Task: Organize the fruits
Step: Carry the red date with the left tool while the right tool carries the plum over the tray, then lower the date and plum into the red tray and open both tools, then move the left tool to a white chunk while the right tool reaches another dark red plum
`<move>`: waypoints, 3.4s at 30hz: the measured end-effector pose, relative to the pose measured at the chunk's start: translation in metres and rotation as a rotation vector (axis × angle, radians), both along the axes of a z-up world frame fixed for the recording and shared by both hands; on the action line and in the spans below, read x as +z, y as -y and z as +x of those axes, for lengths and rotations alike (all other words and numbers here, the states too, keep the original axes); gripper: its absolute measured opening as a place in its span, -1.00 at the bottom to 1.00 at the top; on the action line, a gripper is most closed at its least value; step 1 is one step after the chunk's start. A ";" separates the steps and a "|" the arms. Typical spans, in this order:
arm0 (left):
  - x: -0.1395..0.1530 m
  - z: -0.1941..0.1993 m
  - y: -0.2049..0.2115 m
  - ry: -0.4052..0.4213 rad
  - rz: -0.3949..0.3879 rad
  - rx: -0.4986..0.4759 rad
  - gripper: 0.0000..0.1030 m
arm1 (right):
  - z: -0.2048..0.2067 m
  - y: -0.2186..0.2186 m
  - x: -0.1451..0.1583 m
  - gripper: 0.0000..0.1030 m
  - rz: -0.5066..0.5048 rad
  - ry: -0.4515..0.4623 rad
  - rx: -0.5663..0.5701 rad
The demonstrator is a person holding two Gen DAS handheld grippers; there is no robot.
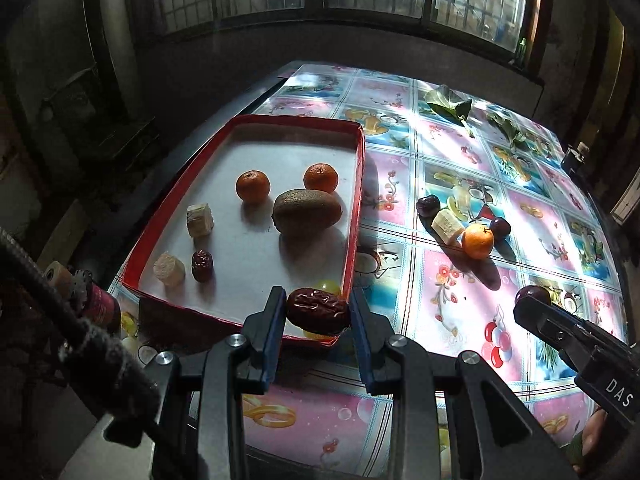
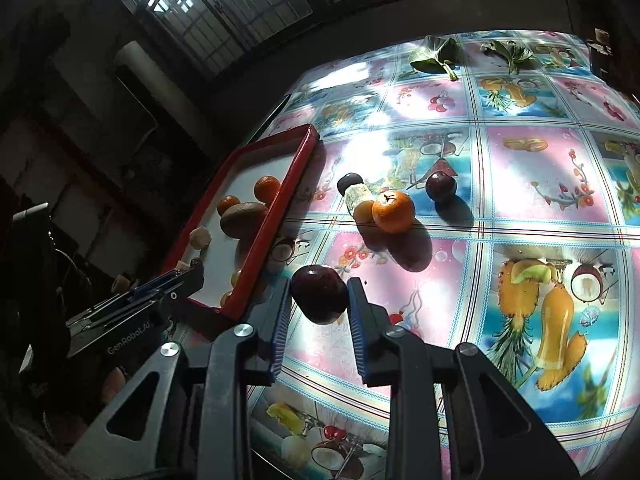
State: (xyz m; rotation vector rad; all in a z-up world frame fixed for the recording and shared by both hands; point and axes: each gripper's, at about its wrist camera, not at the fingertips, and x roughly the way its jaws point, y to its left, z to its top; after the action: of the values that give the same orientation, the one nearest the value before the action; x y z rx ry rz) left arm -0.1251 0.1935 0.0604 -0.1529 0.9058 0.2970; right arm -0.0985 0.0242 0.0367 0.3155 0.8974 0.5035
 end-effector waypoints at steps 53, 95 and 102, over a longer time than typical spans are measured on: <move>0.000 0.031 -0.120 -0.003 -0.094 0.181 -0.40 | 0.069 -0.087 0.008 -0.42 -0.048 -0.010 0.115; -0.054 0.113 -0.161 -0.160 -0.157 0.213 -0.24 | 0.207 -0.194 -0.034 -0.33 -0.291 -0.040 0.145; -0.028 0.090 -0.149 -0.087 -0.149 0.230 -0.02 | 0.196 -0.176 -0.009 -0.02 -0.248 0.006 0.107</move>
State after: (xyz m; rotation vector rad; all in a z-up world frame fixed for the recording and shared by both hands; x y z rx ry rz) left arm -0.0348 0.3429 0.0324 -0.3859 0.9989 0.4519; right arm 0.0974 0.2004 0.0276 0.0409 0.9629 0.4853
